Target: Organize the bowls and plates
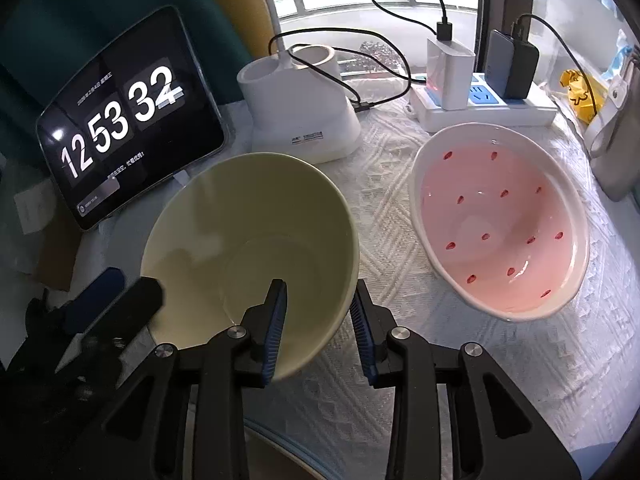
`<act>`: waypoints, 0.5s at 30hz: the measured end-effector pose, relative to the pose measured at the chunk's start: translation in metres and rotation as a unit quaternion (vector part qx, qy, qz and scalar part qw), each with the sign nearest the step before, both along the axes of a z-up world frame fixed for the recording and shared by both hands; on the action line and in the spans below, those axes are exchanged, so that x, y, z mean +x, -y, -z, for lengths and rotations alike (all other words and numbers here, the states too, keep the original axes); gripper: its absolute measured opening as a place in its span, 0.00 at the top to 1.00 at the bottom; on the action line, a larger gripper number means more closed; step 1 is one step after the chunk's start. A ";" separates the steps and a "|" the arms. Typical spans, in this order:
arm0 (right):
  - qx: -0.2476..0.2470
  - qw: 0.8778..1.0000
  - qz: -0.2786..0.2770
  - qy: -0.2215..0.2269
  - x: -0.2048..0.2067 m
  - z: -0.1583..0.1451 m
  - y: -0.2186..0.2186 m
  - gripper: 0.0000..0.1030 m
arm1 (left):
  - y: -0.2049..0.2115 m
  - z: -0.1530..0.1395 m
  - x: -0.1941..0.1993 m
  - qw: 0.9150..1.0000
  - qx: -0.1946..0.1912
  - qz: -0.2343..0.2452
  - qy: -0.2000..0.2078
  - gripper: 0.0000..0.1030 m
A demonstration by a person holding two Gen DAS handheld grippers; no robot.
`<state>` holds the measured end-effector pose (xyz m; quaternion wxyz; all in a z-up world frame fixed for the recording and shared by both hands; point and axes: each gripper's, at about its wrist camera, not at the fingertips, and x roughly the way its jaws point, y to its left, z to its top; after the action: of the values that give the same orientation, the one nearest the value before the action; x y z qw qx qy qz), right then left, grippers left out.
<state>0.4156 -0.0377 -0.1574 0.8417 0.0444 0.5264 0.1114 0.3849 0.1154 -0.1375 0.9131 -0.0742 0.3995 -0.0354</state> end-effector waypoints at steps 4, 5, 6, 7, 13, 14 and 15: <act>0.004 1.000 -0.003 0.009 -0.002 -0.001 0.001 0.73 | 0.003 0.005 0.002 1.000 0.010 0.006 -0.004 0.51; 0.003 1.000 -0.004 0.012 -0.003 -0.003 0.000 0.74 | 0.004 0.006 0.001 1.000 0.011 0.009 -0.001 0.55; 0.003 1.000 -0.005 0.016 -0.004 -0.004 0.001 0.75 | 0.007 0.006 0.001 1.000 0.011 0.017 0.001 0.62; 0.004 1.000 -0.006 0.018 -0.005 -0.006 0.000 0.76 | 0.010 0.006 0.000 1.000 0.014 0.022 0.003 0.64; 0.010 1.000 -0.005 0.021 -0.009 -0.011 0.002 0.79 | 0.008 0.004 -0.003 1.000 0.011 0.014 0.010 0.70; 0.014 1.000 -0.003 0.020 -0.009 -0.012 0.004 0.79 | 0.006 0.003 -0.004 1.000 0.011 0.012 0.013 0.70; 0.020 1.000 -0.003 0.018 -0.010 -0.013 0.004 0.79 | 0.006 0.002 -0.005 1.000 0.012 0.011 0.015 0.70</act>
<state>0.4058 -0.0415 -0.1447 0.8498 0.0575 0.5089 0.1247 0.3801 0.1096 -0.1393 0.9194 -0.0581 0.3868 -0.0418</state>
